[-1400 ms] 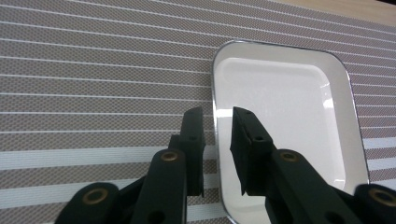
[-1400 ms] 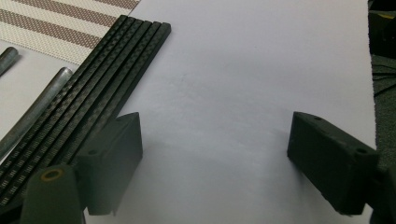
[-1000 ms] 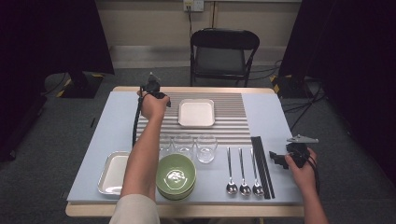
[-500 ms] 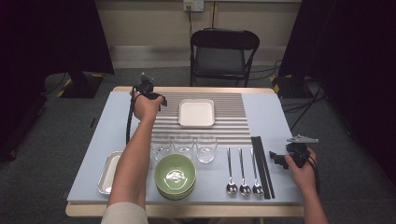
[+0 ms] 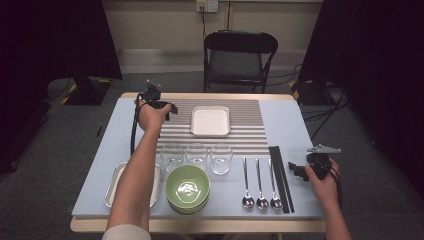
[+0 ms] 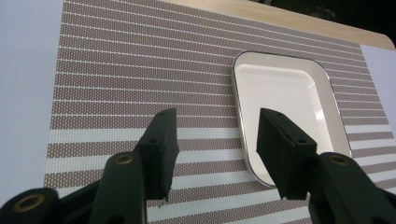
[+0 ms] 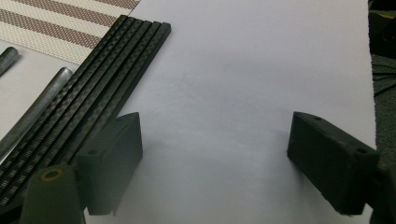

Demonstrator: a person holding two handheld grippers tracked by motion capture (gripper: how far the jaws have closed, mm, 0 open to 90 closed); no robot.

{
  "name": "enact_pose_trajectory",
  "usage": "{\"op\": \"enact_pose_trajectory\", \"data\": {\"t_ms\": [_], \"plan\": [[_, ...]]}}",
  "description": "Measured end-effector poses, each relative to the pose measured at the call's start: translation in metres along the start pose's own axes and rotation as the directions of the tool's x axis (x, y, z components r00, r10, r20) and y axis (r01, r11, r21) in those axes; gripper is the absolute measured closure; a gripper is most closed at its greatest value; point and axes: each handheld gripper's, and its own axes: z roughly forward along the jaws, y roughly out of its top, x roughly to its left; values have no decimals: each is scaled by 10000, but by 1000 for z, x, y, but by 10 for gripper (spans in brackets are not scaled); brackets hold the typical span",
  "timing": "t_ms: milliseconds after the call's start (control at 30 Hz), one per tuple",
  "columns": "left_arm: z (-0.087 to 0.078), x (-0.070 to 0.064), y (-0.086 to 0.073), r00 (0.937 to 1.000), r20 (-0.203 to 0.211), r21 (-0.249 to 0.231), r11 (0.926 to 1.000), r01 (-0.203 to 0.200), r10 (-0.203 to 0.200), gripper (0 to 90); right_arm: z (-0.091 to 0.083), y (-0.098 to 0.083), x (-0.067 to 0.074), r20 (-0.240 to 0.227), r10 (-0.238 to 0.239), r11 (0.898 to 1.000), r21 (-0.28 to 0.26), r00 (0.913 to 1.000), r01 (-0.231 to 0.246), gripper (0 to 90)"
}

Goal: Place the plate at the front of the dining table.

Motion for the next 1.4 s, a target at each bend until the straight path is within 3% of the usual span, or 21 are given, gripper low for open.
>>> {"op": "enact_pose_trajectory", "data": {"t_ms": [200, 467, 767, 1000, 1400], "plan": [[-5, 3, -3, 9996, 286, -3, 10000, 37, -37, 404, 0, 0, 0, -10, 6, 10000, -1, 10000, -6, 169], [-12, 9, -6, 9995, 327, -47, 10000, 0, 2, 323, 0, 0, 0, -13, -10, 10000, 3, 10000, 10, 169], [-23, 11, -6, 9986, 525, -278, 9995, 113, -99, 281, 0, 0, 0, -15, -10, 10000, 3, 10000, 10, 169], [-31, 15, -8, 9944, 1029, -543, 9980, 316, -259, 234, 0, 0, 0, -17, -4, 10000, 1, 10000, 4, 169], [-41, 23, -16, 9892, 1462, -601, 9981, 133, -44, 223, 0, 0, 0, -13, -9, 10000, 4, 10000, 9, 169]]}}
